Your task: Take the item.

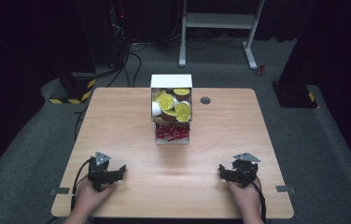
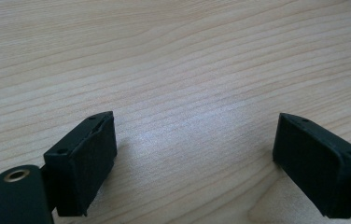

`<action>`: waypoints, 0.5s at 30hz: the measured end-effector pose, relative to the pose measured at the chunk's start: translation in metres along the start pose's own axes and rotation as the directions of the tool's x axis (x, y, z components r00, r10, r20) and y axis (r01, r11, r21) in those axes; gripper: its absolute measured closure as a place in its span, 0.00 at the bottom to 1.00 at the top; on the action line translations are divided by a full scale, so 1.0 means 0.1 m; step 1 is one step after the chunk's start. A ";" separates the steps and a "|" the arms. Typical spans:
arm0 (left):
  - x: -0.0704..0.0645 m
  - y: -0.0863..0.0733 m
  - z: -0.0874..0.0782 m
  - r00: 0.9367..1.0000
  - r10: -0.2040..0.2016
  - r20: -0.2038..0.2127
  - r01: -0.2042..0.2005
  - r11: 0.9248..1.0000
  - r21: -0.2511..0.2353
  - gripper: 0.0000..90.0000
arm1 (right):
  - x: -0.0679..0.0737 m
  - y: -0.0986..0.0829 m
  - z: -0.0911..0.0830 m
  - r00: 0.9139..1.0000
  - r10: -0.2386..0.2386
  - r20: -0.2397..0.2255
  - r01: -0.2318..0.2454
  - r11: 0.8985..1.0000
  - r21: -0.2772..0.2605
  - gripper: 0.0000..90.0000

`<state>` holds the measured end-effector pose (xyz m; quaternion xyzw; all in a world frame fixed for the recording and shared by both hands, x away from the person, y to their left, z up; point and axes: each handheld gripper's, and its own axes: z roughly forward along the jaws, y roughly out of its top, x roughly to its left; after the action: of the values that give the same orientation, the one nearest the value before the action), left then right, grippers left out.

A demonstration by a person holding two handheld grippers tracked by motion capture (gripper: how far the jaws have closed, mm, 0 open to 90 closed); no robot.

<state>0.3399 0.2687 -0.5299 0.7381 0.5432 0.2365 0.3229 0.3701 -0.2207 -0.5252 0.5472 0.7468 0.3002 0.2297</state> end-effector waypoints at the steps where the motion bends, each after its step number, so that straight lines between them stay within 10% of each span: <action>1: 0.00 0.00 0.00 1.000 0.000 -0.001 0.000 1.000 0.000 0.15 | 0.00 0.00 0.00 1.000 0.003 0.000 -0.003 1.000 0.001 0.09; 15: 0.00 0.00 0.00 1.000 -0.001 -0.006 0.002 1.000 0.003 0.14 | 0.01 0.00 -0.01 1.000 -0.010 -0.003 0.009 1.000 -0.009 0.14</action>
<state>0.3403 0.2688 -0.5299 0.7375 0.5450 0.2376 0.3203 0.3689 -0.2195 -0.5244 0.5422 0.7484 0.3033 0.2323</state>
